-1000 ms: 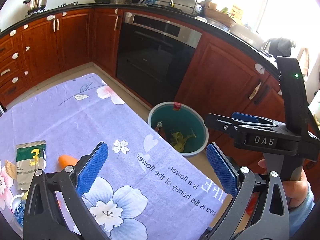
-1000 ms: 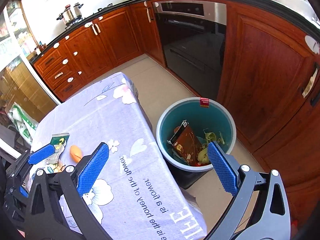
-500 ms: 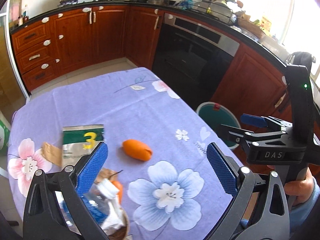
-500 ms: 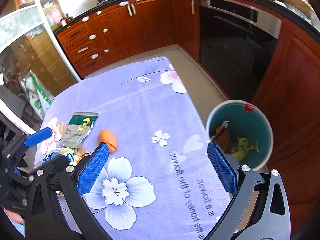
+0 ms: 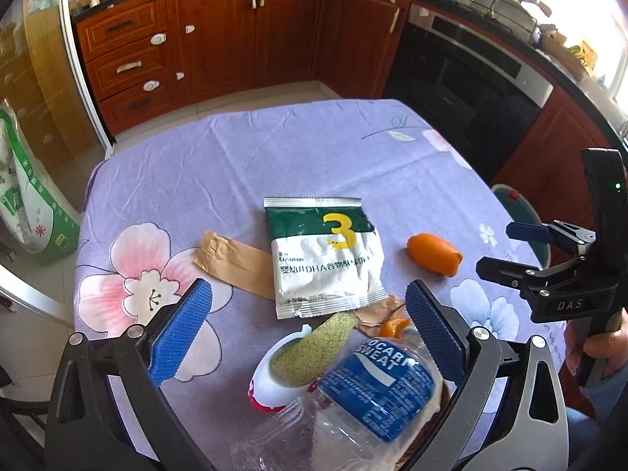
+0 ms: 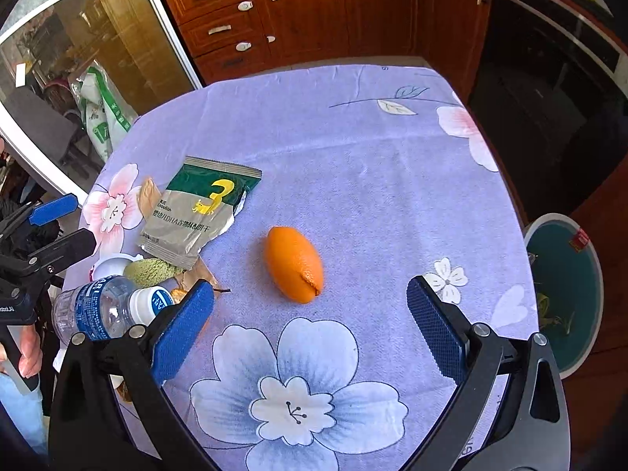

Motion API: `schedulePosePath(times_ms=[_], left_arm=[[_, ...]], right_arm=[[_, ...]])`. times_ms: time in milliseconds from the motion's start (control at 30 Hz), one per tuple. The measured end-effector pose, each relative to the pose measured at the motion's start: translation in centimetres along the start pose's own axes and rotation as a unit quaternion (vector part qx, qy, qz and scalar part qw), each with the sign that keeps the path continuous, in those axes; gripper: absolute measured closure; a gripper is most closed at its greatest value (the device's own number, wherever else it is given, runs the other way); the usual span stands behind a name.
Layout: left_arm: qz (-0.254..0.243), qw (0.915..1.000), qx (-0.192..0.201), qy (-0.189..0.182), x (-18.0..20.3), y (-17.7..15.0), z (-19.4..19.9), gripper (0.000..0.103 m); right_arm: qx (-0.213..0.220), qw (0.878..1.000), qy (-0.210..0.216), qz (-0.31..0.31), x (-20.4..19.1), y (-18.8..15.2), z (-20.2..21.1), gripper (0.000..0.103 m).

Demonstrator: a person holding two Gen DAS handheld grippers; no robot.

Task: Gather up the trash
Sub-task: 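Grasp the orange with the right gripper while the left gripper grasps the green packet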

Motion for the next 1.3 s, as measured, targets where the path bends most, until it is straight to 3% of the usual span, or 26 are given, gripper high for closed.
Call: schedulePosePath(times_ms=[167,367,433,500,667,733,833,1300], left_arm=[[-0.008,0.9992,-0.027,-0.028,-0.2,-0.3,-3.0,0.004],[-0.014,0.9958,-0.055,-0.071,0.2,-0.4,-4.8,0.004],[-0.012,0.9946,-0.053,-0.089,0.3,-0.3,-4.6,0.004],[-0.01,0.9945,-0.053,-0.09,0.2,-0.1,-4.5,0.004],[0.002,0.9943,-0.064,-0.085,-0.3,0.1,-4.2,0.004],[0.002,0.9943,-0.069,-0.081,-0.6,0.4,-4.1,0.004],[-0.01,0.9945,-0.077,-0.07,-0.9,0.9,-4.2,0.004],[-0.052,0.9821,-0.145,-0.108,-0.5,2.7,-9.3,0.006]], right_arm=[[-0.011,1.0,-0.001,0.0,-0.4,0.3,-1.9,0.009],[-0.012,1.0,0.0,-0.005,0.2,0.6,-2.7,0.016],[-0.013,1.0,0.001,0.002,0.0,0.4,-3.0,0.037],[-0.02,1.0,0.0,0.01,-0.3,0.4,-3.8,0.047],[-0.028,0.999,0.002,0.022,-0.9,0.4,-5.4,0.052],[-0.029,0.999,0.01,0.032,-1.4,0.1,-5.6,0.069],[-0.022,0.999,0.007,0.045,-1.8,0.1,-5.2,0.075],[-0.035,0.999,0.033,0.008,-0.6,2.2,-5.1,0.077]])
Point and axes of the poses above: each gripper's, at about its wrist camera, not at the fingertips, and z roughly against the way its jaws point, x to its right, y to its top, the point moved 8 cm from there along -z, roughly the way its jaws point, and after that the axes turned 12 degrees about -z, right-handed, at the moved point
